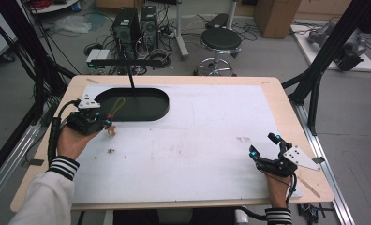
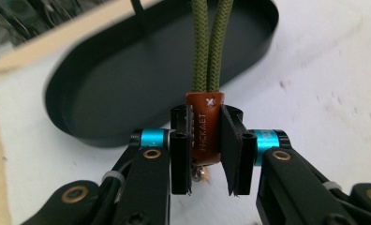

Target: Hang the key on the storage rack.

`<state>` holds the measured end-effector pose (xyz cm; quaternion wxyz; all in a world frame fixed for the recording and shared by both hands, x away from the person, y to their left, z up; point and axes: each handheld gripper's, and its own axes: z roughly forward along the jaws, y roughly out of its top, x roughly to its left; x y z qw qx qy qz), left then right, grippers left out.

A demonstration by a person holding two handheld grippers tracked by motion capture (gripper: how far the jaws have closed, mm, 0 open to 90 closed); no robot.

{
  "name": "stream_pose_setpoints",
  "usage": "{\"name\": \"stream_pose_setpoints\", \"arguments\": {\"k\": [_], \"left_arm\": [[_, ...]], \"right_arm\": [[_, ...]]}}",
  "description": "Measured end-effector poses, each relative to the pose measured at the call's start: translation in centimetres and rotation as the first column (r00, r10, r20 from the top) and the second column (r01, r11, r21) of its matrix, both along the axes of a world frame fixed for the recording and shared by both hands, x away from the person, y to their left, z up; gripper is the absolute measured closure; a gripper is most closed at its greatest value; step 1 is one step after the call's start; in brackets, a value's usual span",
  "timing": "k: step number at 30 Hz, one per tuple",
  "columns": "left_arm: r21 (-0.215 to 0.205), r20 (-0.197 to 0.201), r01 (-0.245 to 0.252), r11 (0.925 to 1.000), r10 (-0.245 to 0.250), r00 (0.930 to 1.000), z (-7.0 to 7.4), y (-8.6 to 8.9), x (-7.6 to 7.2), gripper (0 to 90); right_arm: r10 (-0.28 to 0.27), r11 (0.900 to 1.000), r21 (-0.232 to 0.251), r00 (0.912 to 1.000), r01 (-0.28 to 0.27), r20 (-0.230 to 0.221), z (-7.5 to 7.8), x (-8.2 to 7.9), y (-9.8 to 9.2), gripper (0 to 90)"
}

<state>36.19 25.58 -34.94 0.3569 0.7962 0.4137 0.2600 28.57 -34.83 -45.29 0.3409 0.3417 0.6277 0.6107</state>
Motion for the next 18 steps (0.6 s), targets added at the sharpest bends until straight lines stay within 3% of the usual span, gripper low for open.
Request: {"name": "stream_pose_setpoints", "arguments": {"k": [4,10,18], "left_arm": [[-0.065,0.076,-0.025,0.9976,0.030,0.9967,0.6,0.5,-0.2,74.5],[-0.100,0.106,-0.052,0.9937,0.062,0.9924,1.2,1.0,0.0,74.5],[-0.112,0.145,-0.073,0.9910,0.089,0.9855,2.3,1.1,0.8,74.5]], "right_arm": [[0.000,1.000,-0.001,1.0000,0.000,0.001,0.0,0.0,0.0,9.4],[0.000,1.000,0.000,1.0000,0.000,0.000,0.0,0.0,0.0,9.3],[0.002,1.000,0.003,1.0000,-0.002,-0.005,0.0,0.0,0.0,9.3]]}}
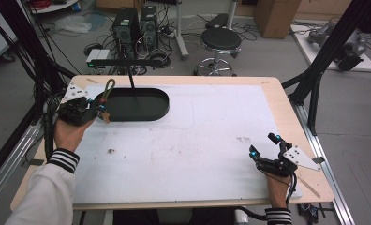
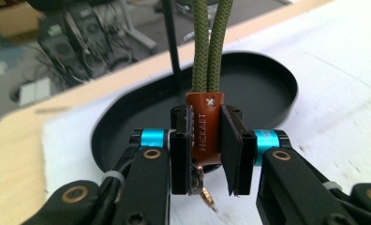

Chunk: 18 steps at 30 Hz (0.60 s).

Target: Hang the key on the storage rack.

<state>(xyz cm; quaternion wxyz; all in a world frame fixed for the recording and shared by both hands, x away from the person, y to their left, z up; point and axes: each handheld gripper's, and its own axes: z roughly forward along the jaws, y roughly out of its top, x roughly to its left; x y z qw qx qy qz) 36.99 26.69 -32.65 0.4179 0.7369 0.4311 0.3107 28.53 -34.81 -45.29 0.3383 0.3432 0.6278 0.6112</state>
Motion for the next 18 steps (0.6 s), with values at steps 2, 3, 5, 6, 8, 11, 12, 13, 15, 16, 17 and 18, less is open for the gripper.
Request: {"name": "stream_pose_setpoints", "arguments": {"k": [2,3,5,6,8,11,12,13,15,16,17,18], "left_arm": [[-0.008,0.004,-0.014,0.9999,0.014,0.9999,0.2,0.1,0.4,74.5],[-0.009,0.007,-0.018,0.9998,0.018,0.9998,0.4,0.2,0.5,74.5],[-0.017,0.010,-0.030,0.9994,0.030,0.9995,0.7,0.5,0.9,74.5],[-0.018,0.016,-0.035,0.9992,0.036,0.9992,0.9,0.6,1.1,74.5],[-0.024,0.017,-0.046,0.9986,0.046,0.9988,1.2,0.9,1.6,74.5],[-0.024,0.023,-0.061,0.9978,0.062,0.9978,1.6,1.2,2.2,74.5],[-0.027,0.026,-0.067,0.9974,0.068,0.9974,1.7,1.3,2.4,74.5],[-0.029,0.030,-0.071,0.9970,0.072,0.9970,1.8,1.4,2.6,74.5],[-0.032,0.036,-0.080,0.9962,0.081,0.9960,2.0,1.6,3.0,74.5],[-0.036,0.036,-0.086,0.9957,0.087,0.9956,2.1,1.7,3.2,74.5],[-0.035,0.035,-0.090,0.9954,0.091,0.9953,2.1,1.8,3.4,74.5],[-0.038,0.035,-0.094,0.9948,0.095,0.9948,2.1,2.0,3.6,74.5]], "right_arm": [[-0.001,1.000,0.005,1.0000,0.001,-0.004,0.0,0.0,0.0,9.3],[-0.001,1.000,0.005,1.0000,0.001,-0.004,0.0,0.0,0.0,9.4],[-0.002,1.000,0.003,1.0000,0.002,-0.001,0.0,0.0,0.0,9.3],[0.000,1.000,0.004,1.0000,0.000,-0.005,0.0,0.0,0.0,9.4],[-0.002,1.000,0.001,1.0000,0.002,0.004,0.0,0.0,0.0,9.3],[-0.001,1.000,0.002,1.0000,0.001,-0.003,0.0,0.0,0.0,9.4],[0.000,1.000,0.003,1.0000,0.000,-0.003,0.0,0.0,0.0,9.3],[-0.001,1.000,0.001,1.0000,0.001,-0.001,0.0,0.0,0.0,9.4],[-0.002,1.000,0.003,1.0000,0.002,-0.003,0.0,0.0,0.0,9.4],[0.000,1.000,0.003,1.0000,0.000,-0.003,0.0,0.0,0.0,9.4],[-0.001,1.000,0.002,1.0000,0.001,-0.003,0.0,0.0,0.0,9.3],[0.000,1.000,0.003,1.0000,0.000,-0.003,0.0,0.0,0.0,9.3]]}}
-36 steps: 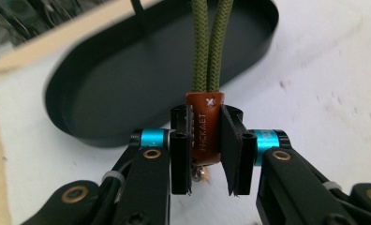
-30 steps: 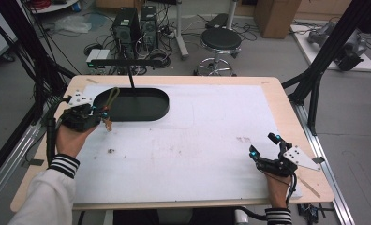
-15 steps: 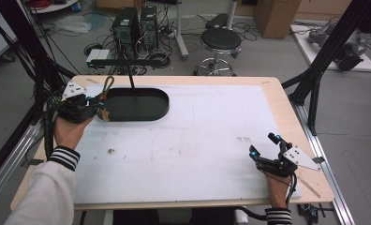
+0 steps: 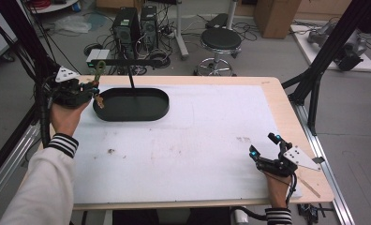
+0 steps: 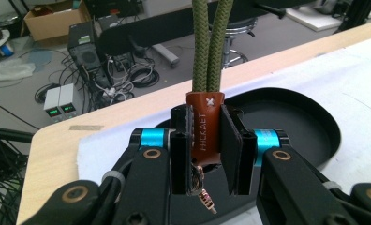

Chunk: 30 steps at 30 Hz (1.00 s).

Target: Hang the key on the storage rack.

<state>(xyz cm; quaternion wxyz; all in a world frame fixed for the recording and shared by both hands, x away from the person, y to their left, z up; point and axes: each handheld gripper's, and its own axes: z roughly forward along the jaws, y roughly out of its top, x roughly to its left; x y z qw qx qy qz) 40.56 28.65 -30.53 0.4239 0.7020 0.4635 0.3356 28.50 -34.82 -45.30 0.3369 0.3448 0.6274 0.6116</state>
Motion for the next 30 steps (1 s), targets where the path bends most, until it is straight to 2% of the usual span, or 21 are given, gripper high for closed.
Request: {"name": "stream_pose_setpoints", "arguments": {"k": [7,16,30], "left_arm": [[-0.018,-0.004,-0.026,0.9995,0.026,0.9997,-0.3,0.9,1.1,74.5],[-0.040,-0.034,-0.051,0.9979,0.049,0.9982,-1.3,1.6,2.5,74.5],[-0.049,-0.076,-0.079,0.9957,0.075,0.9942,-2.4,2.2,3.7,74.5]], "right_arm": [[0.000,1.000,0.000,1.0000,0.000,0.000,0.0,0.0,0.0,9.4],[-0.003,1.000,0.001,1.0000,0.003,-0.003,0.0,0.0,0.0,9.3],[-0.004,1.000,-0.004,1.0000,0.004,0.008,0.0,0.1,0.0,9.4]]}}
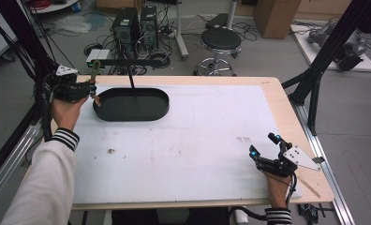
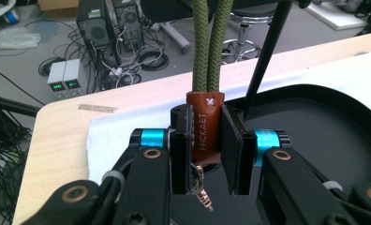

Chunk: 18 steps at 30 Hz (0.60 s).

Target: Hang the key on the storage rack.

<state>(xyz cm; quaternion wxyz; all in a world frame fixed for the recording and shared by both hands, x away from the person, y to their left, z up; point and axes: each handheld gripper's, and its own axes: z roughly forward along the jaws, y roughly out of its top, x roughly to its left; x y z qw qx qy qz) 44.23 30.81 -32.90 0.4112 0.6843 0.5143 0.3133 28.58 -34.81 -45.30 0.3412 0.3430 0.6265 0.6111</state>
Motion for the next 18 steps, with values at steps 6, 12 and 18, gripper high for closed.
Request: {"name": "stream_pose_setpoints", "arguments": {"k": [6,12,18], "left_arm": [[0.004,0.000,-0.010,0.9999,0.010,1.0000,-0.20,-0.05,0.25,74.4],[0.000,-0.001,-0.022,0.9998,0.022,0.9998,-0.32,0.06,0.45,74.4],[-0.007,-0.002,-0.034,0.9994,0.034,0.9994,-0.40,0.13,0.74,74.5]], "right_arm": [[0.000,1.000,0.000,1.0000,0.000,0.000,0.00,0.00,0.01,9.4],[0.001,1.000,-0.002,1.0000,-0.001,0.000,0.00,0.00,-0.01,9.4],[0.001,1.000,-0.001,1.0000,-0.001,0.000,0.00,0.00,-0.01,9.4]]}}
